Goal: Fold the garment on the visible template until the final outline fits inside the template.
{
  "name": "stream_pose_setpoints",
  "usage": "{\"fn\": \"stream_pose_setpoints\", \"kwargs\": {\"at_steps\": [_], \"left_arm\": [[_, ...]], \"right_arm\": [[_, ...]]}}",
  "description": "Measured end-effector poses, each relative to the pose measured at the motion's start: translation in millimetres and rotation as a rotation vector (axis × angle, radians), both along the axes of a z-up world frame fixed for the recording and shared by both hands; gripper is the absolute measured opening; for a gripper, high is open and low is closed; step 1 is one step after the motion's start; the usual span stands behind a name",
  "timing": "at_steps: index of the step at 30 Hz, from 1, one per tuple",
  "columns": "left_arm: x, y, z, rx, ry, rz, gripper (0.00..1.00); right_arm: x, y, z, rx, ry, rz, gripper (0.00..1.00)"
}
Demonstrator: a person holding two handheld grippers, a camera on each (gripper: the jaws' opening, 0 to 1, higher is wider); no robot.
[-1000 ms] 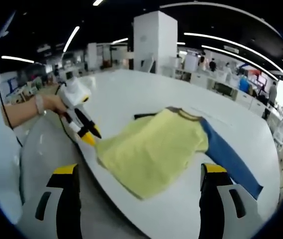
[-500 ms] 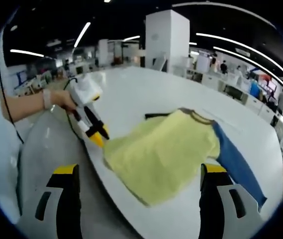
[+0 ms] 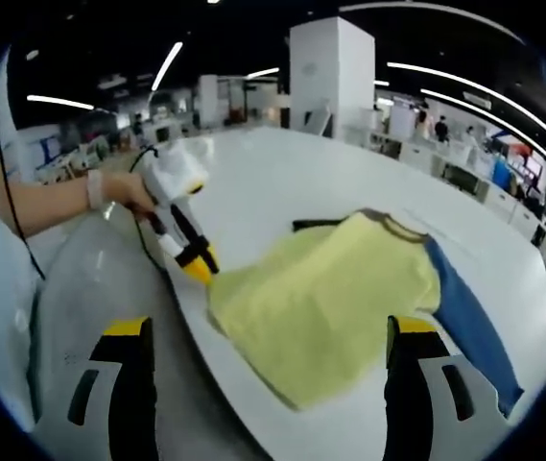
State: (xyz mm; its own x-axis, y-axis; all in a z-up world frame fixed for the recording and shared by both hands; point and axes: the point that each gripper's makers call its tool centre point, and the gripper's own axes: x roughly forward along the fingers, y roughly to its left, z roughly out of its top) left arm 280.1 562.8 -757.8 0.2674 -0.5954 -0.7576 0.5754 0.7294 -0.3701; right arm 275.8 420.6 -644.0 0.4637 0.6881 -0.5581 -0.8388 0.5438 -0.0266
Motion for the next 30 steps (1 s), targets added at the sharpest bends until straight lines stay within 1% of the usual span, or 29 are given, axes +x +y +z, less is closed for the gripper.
{"fn": "stream_pose_setpoints", "kwargs": {"at_steps": [2,4,7,12,14,18,22,24,26,28,30], "left_arm": [[0.3,0,0.9,-0.006,-0.001,0.003,0.14],[0.6,0,1.5,-0.01,-0.003,0.01,0.13],[0.4,1,1.6,-0.011,-0.002,0.014,0.12],[1.5,-1,5.0,-0.027,-0.004,0.026,0.09],[1.3,-2,6.9,-0.034,-0.007,0.024,0.06],[1.8,-4,15.0,-0.069,-0.017,0.038,0.01],[1.5,-4,13.3,-0.065,-0.012,0.039,0.0],[1.4,-4,13.7,-0.062,-0.014,0.038,0.0],[1.5,-5,17.7,-0.07,-0.023,0.037,0.0],[2.9,-9,26.4,-0.094,-0.041,0.041,0.0],[4.1,-12,32.8,-0.113,-0.055,0.044,0.0]], "right_arm": [[0,4,-1.7,-0.013,-0.011,0.011,1.0],[-2,7,-3.9,-0.034,-0.02,0.033,1.0],[-6,14,-4.8,-0.021,-0.008,0.053,1.0],[-8,22,-7.0,-0.015,-0.006,0.069,1.0],[-11,25,-9.9,-0.021,-0.004,0.088,0.97],[-13,30,-13.7,-0.019,0.003,0.104,0.95],[-14,38,-17.4,-0.007,0.017,0.123,0.91],[-17,42,-19.2,-0.003,0.022,0.143,0.87],[-19,47,-21.2,-0.004,0.028,0.159,0.85],[-22,53,-24.0,-0.005,0.035,0.186,0.83],[-23,56,-26.1,-0.002,0.043,0.193,0.8]]}}
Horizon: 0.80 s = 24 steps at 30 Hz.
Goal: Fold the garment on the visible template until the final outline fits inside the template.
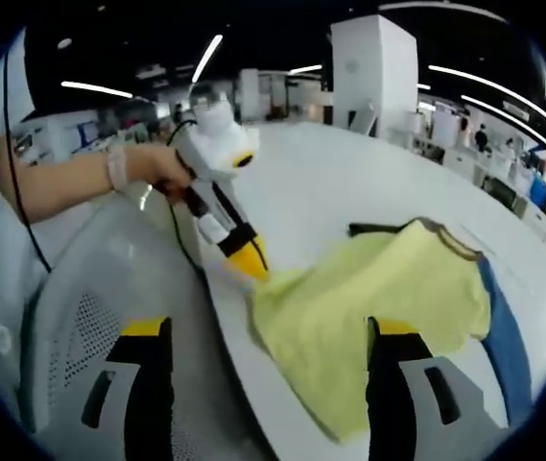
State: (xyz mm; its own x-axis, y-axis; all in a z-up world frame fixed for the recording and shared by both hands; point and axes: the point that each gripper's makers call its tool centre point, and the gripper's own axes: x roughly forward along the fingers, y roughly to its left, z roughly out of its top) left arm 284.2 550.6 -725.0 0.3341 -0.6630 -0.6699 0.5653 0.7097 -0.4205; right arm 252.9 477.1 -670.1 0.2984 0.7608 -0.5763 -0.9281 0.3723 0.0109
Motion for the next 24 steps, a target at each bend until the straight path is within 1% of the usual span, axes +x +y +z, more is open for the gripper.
{"fn": "stream_pose_setpoints", "kwargs": {"at_steps": [5,7,9,15,17,20,22,24], "left_arm": [[2.3,-9,10.0,-0.028,-0.026,-0.009,0.0],[3.0,-12,12.2,-0.028,-0.035,-0.021,0.0],[3.5,-14,12.7,-0.021,-0.04,-0.028,0.0],[5.8,-19,21.2,-0.055,-0.057,-0.033,0.0],[6.3,-20,24.3,-0.062,-0.062,-0.031,0.0],[6.9,-21,29.1,-0.069,-0.073,-0.035,0.0],[8.1,-24,34.2,-0.081,-0.086,-0.035,0.0],[8.8,-27,39.6,-0.103,-0.089,-0.037,0.0]], "right_arm": [[-1,12,-3.8,0.016,0.023,0.019,0.71],[-2,17,-5.3,0.024,0.032,0.028,0.7],[-4,22,-6.1,0.035,0.046,0.036,0.65],[-1,34,-15.4,0.039,0.075,0.041,0.52],[1,35,-18.3,0.021,0.068,0.049,0.5],[5,37,-18.9,0.031,0.072,0.037,0.46],[9,40,-17.5,0.038,0.061,0.027,0.41],[13,43,-14.8,0.044,0.041,0.014,0.4]]}}
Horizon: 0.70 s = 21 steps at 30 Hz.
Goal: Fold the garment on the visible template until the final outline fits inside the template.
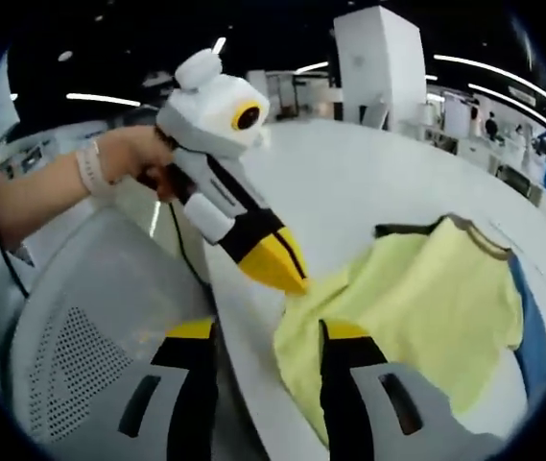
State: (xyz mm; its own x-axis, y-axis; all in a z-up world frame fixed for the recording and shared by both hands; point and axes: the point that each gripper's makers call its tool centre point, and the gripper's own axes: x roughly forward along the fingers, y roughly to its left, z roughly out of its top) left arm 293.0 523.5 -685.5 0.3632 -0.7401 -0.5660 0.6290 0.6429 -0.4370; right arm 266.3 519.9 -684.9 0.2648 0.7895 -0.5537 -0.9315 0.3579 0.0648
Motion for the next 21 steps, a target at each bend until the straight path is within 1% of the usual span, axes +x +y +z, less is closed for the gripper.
{"fn": "stream_pose_setpoints", "kwargs": {"at_steps": [3,6,8,10,12,15,19,21], "left_arm": [[1.0,-3,3.6,-0.003,-0.009,-0.007,0.0],[2.0,-5,7.6,-0.016,-0.019,-0.01,0.0],[1.7,-6,9.9,-0.008,-0.032,-0.019,0.0],[1.1,-7,12.5,-0.011,-0.035,-0.021,0.0],[0.9,-8,15.1,-0.015,-0.042,-0.023,0.0],[1.7,-8,19.3,-0.014,-0.057,-0.025,0.0],[2.8,-8,23.9,-0.014,-0.069,-0.025,0.0],[3.0,-9,26.2,-0.014,-0.074,-0.027,0.0]], "right_arm": [[8,4,1.1,0.006,-0.013,-0.017,0.34],[13,2,-3.1,-0.028,-0.032,-0.016,0.3],[16,2,-3.1,-0.033,-0.044,-0.023,0.28],[18,1,-1.8,-0.026,-0.041,-0.028,0.23],[23,0,-1.5,-0.031,-0.055,-0.042,0.22],[25,-1,-1.7,-0.035,-0.056,-0.045,0.19],[26,-1,1.0,-0.028,-0.069,-0.048,0.12],[26,0,1.7,-0.028,-0.075,-0.048,0.11]]}}
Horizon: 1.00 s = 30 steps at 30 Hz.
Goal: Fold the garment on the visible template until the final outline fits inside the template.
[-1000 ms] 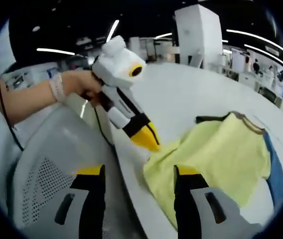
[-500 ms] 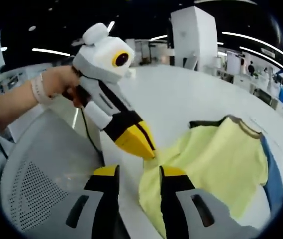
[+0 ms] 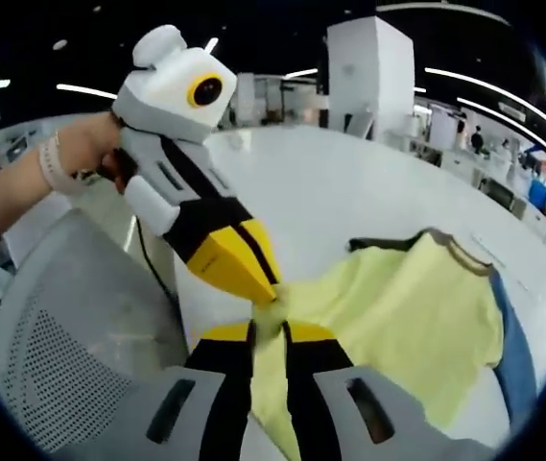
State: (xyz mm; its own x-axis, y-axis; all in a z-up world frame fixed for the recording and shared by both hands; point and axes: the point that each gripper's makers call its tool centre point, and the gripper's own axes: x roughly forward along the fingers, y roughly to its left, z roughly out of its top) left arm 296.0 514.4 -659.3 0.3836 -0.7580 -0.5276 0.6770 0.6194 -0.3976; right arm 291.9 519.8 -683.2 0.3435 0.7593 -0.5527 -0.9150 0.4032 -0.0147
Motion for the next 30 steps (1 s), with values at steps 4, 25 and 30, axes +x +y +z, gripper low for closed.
{"fn": "stream_pose_setpoints", "kwargs": {"at_steps": [4,25,30], "left_arm": [[0.0,-2,4.4,0.008,-0.016,-0.01,0.0],[5.2,-3,28.5,0.143,-0.147,-0.044,0.11],[7.7,3,14.6,0.21,-0.137,-0.049,0.2]], "right_arm": [[3,-1,2.7,0.006,-0.007,-0.012,0.05],[20,-15,14.9,0.006,-0.036,-0.067,0.03],[24,-20,16.1,-0.001,-0.043,-0.073,0.03]]}}
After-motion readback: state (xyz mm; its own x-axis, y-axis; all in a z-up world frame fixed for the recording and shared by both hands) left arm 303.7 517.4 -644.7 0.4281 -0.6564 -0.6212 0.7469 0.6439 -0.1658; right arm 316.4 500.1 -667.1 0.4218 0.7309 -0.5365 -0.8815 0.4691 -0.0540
